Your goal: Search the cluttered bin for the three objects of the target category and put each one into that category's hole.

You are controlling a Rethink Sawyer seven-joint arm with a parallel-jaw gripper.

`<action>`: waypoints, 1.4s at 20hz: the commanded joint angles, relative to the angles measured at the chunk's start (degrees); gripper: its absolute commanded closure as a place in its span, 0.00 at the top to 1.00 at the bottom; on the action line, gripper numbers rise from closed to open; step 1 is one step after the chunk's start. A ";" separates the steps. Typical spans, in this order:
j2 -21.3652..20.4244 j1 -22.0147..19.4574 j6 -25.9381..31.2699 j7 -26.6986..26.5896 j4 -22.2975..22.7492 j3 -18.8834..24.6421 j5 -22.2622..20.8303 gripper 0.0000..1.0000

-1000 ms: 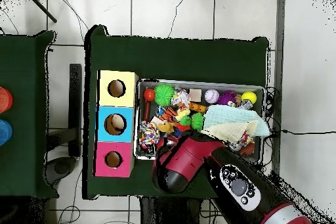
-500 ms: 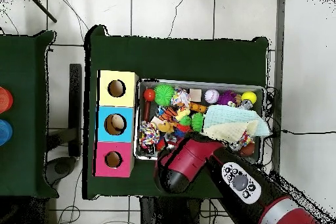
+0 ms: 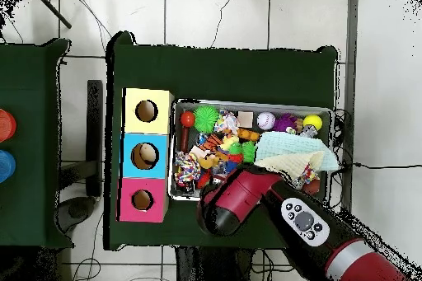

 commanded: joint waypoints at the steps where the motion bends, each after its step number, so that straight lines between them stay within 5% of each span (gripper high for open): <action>1: 4.04 0.68 0.60 -3.02 -8.96 -5.02 -7.02 1.00; 17: -0.80 -5.21 5.27 -13.19 -4.25 0.13 3.09 1.00; 28: -0.95 -6.00 4.92 -13.60 -4.54 1.52 4.38 1.00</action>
